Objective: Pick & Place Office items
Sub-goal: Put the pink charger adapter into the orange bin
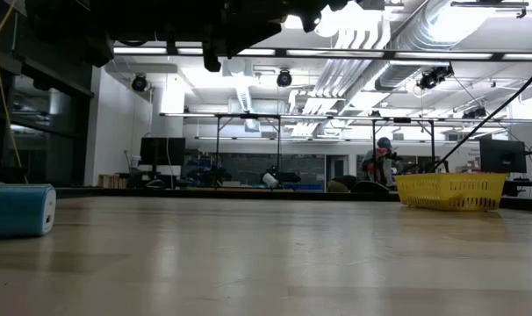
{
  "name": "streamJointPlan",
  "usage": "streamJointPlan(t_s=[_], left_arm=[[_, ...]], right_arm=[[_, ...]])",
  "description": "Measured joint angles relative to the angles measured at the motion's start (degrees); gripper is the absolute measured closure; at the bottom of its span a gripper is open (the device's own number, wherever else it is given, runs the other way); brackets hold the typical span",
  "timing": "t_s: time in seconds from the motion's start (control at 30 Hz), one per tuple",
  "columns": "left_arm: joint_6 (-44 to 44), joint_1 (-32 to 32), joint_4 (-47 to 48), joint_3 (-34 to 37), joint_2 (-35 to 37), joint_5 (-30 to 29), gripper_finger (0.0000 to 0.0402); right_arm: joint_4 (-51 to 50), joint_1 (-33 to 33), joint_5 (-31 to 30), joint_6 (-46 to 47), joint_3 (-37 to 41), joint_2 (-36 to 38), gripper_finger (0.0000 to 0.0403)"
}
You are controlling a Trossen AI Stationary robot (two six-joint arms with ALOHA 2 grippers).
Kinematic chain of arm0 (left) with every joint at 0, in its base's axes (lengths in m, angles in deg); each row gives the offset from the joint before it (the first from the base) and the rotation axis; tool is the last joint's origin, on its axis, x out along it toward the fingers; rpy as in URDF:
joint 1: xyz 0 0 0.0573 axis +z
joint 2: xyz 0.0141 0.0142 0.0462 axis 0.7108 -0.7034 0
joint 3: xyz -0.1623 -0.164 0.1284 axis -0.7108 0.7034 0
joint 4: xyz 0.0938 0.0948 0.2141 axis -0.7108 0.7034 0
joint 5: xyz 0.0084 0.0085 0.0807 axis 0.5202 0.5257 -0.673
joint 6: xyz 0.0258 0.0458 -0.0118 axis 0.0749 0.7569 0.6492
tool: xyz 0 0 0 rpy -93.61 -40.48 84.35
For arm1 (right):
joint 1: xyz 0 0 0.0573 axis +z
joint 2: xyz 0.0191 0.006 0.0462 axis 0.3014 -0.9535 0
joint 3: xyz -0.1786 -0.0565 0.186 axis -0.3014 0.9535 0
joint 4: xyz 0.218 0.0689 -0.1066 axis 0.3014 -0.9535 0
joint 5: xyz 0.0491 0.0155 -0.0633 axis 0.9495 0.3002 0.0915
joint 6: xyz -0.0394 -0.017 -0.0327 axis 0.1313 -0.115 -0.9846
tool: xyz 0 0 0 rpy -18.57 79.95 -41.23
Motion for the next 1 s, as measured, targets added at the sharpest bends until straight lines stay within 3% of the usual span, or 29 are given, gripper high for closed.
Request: streamJointPlan(t_s=[0.33, 1.0], left_arm=[[0.0, 0.0, 0.0, 0.0, 0.0, -0.1, 0.021], [0.9, 0.0, 3.9, 0.0, 0.0, -0.2, 0.0208]], right_arm=[[0.0, 0.0, 0.5, 0.0, 0.0, 0.0, 0.0282], [-0.2, 0.0, 0.3, 0.0, 0.0, 0.0, 0.0282]])
